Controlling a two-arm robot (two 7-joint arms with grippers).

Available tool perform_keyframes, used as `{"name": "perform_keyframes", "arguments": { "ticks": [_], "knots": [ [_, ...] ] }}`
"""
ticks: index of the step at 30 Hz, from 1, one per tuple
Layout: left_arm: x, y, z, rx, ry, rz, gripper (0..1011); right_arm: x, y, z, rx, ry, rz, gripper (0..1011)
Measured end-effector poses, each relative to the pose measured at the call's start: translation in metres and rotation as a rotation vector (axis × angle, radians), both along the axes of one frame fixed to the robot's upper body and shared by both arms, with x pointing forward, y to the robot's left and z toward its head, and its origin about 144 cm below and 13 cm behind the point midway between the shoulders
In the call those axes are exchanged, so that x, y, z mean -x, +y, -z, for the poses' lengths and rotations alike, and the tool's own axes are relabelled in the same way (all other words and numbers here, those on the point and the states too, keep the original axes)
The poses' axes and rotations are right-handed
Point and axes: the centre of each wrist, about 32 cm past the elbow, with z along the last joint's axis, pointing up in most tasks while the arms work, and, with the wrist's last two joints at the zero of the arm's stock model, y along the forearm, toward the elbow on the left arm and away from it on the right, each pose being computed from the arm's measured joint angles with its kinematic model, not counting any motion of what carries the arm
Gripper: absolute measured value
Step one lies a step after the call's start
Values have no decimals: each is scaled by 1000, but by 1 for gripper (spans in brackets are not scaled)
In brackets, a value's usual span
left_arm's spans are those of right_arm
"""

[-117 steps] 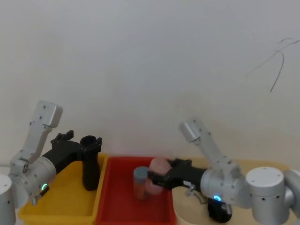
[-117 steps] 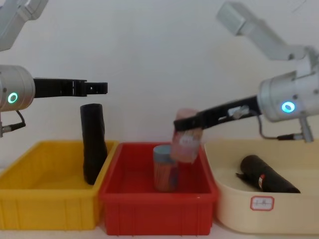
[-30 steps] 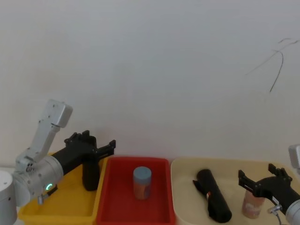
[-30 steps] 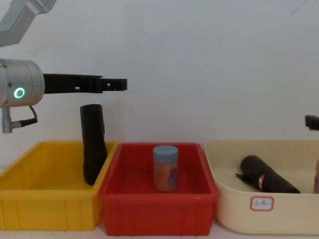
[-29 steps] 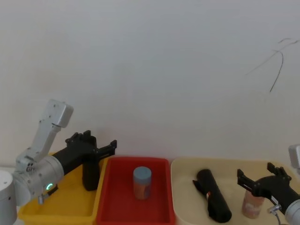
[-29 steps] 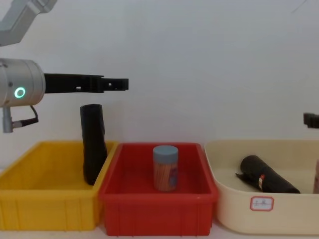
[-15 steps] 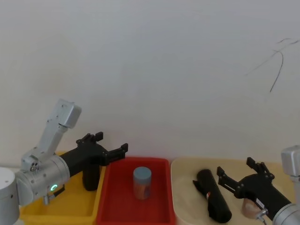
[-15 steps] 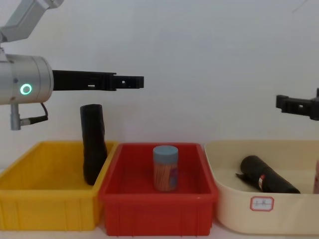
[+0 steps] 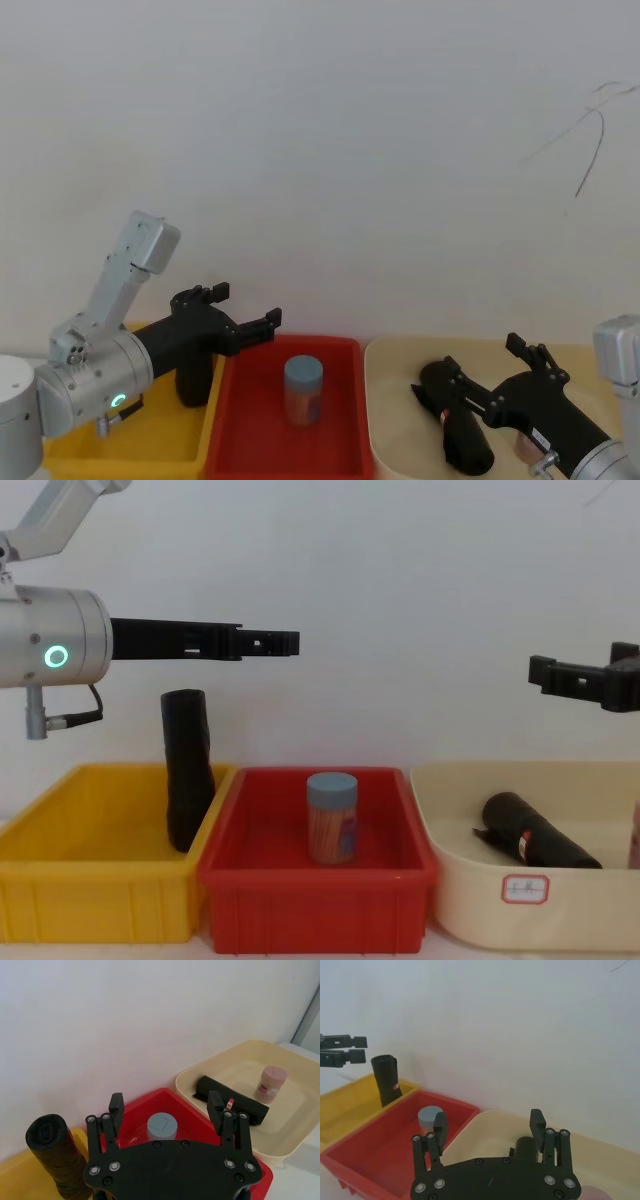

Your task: Pick up the garbage bag with the one hand and transfer it to the other hand.

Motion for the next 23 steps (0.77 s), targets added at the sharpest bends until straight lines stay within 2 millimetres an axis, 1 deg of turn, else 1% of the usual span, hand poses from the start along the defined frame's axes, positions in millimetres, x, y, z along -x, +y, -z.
{"name": "perform_keyframes", "arguments": {
  "ticks": [23],
  "knots": [
    [0,-1,-1,0,1,13,1002,3,4,0,-11,-13,-23,1001]
  ]
}}
